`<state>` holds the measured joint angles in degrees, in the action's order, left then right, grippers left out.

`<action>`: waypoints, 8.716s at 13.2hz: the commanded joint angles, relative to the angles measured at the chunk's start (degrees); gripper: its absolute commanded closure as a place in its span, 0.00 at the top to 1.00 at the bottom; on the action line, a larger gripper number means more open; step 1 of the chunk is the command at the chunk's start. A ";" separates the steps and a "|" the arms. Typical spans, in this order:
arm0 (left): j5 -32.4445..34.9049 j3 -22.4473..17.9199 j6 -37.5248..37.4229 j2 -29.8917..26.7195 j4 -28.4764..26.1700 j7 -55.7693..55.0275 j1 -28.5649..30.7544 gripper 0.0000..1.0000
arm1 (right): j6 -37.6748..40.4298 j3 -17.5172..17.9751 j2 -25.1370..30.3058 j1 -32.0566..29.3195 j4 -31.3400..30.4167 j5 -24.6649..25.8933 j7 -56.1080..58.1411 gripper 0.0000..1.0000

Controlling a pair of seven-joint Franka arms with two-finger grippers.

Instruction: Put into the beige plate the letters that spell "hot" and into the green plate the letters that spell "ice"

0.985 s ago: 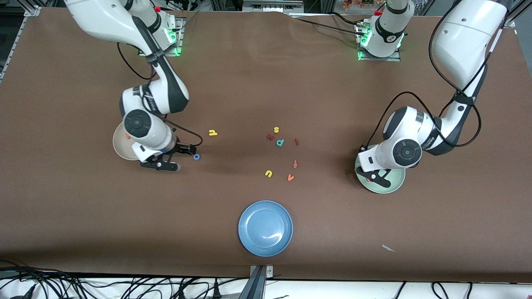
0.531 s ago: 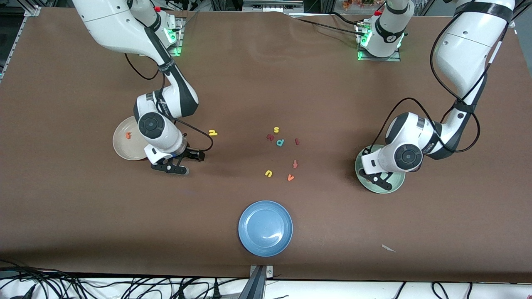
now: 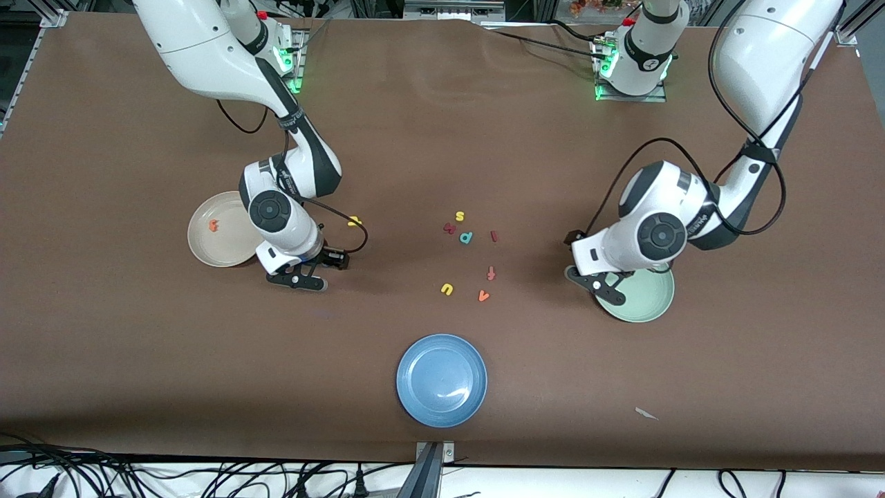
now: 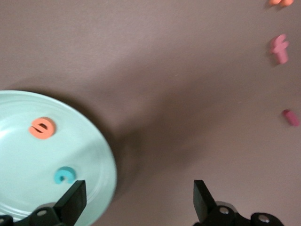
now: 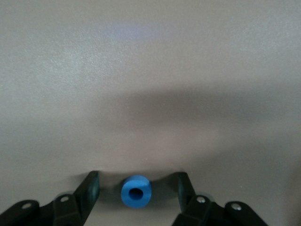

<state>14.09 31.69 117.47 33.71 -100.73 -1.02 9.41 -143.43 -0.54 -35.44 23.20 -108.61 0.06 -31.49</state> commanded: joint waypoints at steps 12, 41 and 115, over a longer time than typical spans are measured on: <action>-0.74 0.13 11.45 6.71 -0.61 -46.35 -18.55 0.63 | 1.40 -0.08 0.02 0.35 0.24 -1.03 0.64 0.38; 2.78 -4.18 -5.59 6.01 8.89 -19.50 -4.42 0.00 | 16.43 -18.62 9.25 -2.28 -10.66 -2.78 32.46 0.73; -13.74 -29.58 -28.97 -34.15 9.68 10.78 -9.76 1.00 | 1.55 1.07 11.71 6.77 -14.00 -4.98 -61.86 0.26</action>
<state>2.10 2.28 89.59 -0.65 -92.04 8.58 -0.36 -146.23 2.03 -25.88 29.52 -123.25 -5.12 -95.72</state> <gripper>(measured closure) 0.000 0.731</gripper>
